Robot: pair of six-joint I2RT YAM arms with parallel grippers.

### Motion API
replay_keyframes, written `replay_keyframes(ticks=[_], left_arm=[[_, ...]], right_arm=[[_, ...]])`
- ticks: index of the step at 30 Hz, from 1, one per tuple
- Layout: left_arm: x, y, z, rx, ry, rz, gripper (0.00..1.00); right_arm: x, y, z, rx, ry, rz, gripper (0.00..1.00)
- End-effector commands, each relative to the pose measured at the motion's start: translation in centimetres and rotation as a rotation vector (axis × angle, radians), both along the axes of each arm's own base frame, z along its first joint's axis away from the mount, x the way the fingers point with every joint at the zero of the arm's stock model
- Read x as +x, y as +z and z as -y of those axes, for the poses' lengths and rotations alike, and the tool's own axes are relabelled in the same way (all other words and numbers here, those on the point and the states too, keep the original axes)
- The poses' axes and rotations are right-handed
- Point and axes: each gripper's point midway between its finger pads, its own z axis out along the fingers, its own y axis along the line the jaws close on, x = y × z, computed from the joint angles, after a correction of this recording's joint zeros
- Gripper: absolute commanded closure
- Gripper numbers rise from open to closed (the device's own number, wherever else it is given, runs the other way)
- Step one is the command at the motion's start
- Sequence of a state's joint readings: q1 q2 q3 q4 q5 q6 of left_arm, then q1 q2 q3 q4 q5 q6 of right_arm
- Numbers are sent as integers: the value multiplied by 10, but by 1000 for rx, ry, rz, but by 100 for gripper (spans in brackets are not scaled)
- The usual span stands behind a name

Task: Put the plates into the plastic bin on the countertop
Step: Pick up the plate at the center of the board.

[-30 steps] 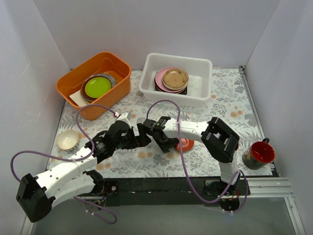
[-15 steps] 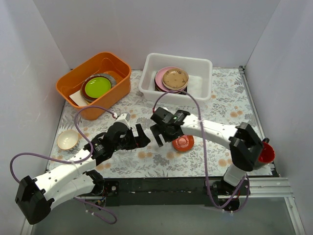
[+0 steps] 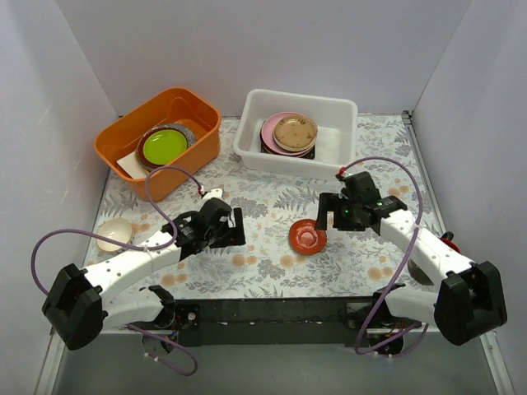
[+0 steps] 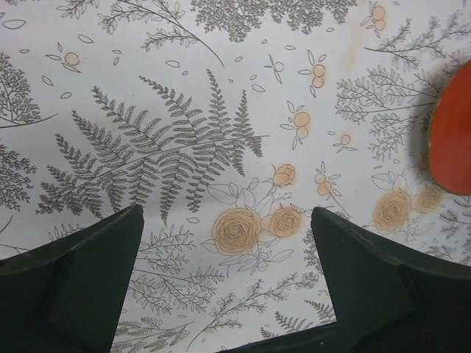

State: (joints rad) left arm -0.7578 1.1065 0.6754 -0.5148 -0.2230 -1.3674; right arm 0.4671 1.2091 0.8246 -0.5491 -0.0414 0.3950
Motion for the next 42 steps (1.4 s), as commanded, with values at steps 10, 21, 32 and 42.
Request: replay_keyframes(ticks=[10, 21, 32, 42], left_arm=[[22, -3, -29, 115, 70, -54, 2], [24, 2, -33, 53, 84, -56, 2], [20, 7, -28, -9, 93, -54, 2], [22, 15, -31, -14, 110, -29, 2]], right_arm=[[-7, -27, -3, 356, 44, -28, 7], [-24, -67, -6, 386, 26, -137, 28], [-27, -90, -6, 392, -20, -202, 62], [-29, -96, -1, 359, -38, -228, 98]])
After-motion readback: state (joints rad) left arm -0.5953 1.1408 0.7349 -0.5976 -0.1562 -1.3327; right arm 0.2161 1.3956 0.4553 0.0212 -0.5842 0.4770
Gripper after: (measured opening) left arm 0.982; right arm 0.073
